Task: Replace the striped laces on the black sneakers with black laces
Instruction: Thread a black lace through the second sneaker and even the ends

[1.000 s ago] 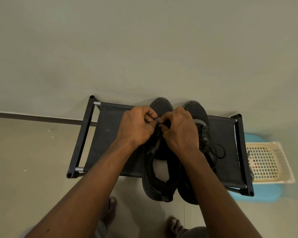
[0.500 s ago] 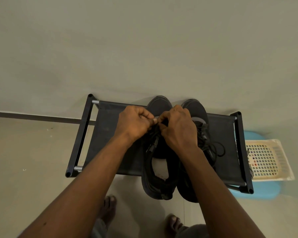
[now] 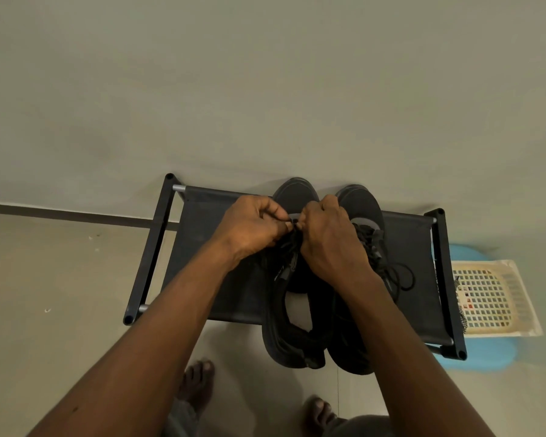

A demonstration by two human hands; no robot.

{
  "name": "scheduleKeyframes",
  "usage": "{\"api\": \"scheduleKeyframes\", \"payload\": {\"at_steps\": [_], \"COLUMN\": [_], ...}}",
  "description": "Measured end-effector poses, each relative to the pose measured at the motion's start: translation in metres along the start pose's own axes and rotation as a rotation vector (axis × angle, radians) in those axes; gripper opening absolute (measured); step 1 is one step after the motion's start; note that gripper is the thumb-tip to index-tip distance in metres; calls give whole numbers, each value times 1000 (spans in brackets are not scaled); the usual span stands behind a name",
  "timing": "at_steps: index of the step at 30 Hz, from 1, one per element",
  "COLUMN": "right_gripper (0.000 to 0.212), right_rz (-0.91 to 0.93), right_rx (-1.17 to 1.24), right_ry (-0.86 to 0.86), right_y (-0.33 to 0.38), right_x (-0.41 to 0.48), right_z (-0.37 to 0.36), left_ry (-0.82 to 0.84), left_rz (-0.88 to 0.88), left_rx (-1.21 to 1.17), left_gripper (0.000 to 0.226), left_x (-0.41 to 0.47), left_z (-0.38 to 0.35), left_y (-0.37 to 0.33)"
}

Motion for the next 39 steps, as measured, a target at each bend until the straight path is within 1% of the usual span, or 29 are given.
{"api": "scheduleKeyframes", "payload": {"at_steps": [3,6,8,10,11,13,15,17,19,20,22,23,26,28,30,31,33,34,35,36,37,39], "right_gripper": [7,12,16,20,20,18,13,9,11,17,27,25,10,9,9,8,9,12,19,28,34,39], "right_rz": [-27,-145,-246,-289,-276,-206,-143,-136,-177,-208,-263,-287,-309,-268,-222,-203,-225,-262,-308,-359,-408,-446], "right_rx": [176,394,563,696,717,699,718,752,737,693,541,510,630,686,737,745,743,745,760,786,810,762], "right_ry": [-30,-63,-86,-95,-85,-66,-86,-118,-156,-160,-111,-81,-47,-28,59,147,344,399,404,368,299,126], "right_y": [-6,-20,-27,-28,-27,-23,-17,-15,-17,-19,-25,-28,-30,-27,-23,-21,-20,-22,-24,-26,-27,-29], "right_x": [1,6,6,5,5,5,6,7,7,7,6,5,6,5,2,-1,-8,-11,-12,-11,-10,-8], "right_z": [7,14,16,18,20,25,28,27,24,22,17,13,6,10,20,26,35,37,37,36,34,29], "left_ry": [-36,-71,-107,-188,-219,-209,-179,-190,-228,-244,-242,-228,-211,-218,-250,-275,-305,-304,-297,-287,-281,-272], "left_rz": [-29,-39,-63,-160,-228,-322,-362,-358,-305,-270,-205,-177,-121,-90,-92,-109,-147,-166,-187,-206,-226,-265], "left_rx": [75,139,239,334,343,216,93,40,-27,-61,-123,-144,-190,-213,-152,-74,72,124,171,218,263,333], "left_gripper": [15,12,12,11,16,25,18,9,8,6,6,8,9,4,4,3,2,3,5,6,7,9], "left_x": [2,1,-4,-8,-9,-10,-10,-8,-3,0,4,5,5,4,3,2,0,-2,-3,-4,-5,-7], "left_z": [2,2,2,3,2,0,-2,-4,-6,-6,-5,-5,-7,-8,-7,-6,-4,-4,-5,-6,-6,-4], "left_y": [3,-1,-7,-15,-19,-25,-27,-27,-22,-18,-14,-12,-10,-11,-12,-13,-16,-18,-20,-22,-25,-30]}}
Point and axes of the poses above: each hand's wrist, its own x-axis towards the middle knuckle, its own z-axis out of the back of the hand, y = z × x, the point moved 3 cm from there along x, towards the middle knuckle, and after that the axes turned 10 degrees about x, right-handed, at the moved point
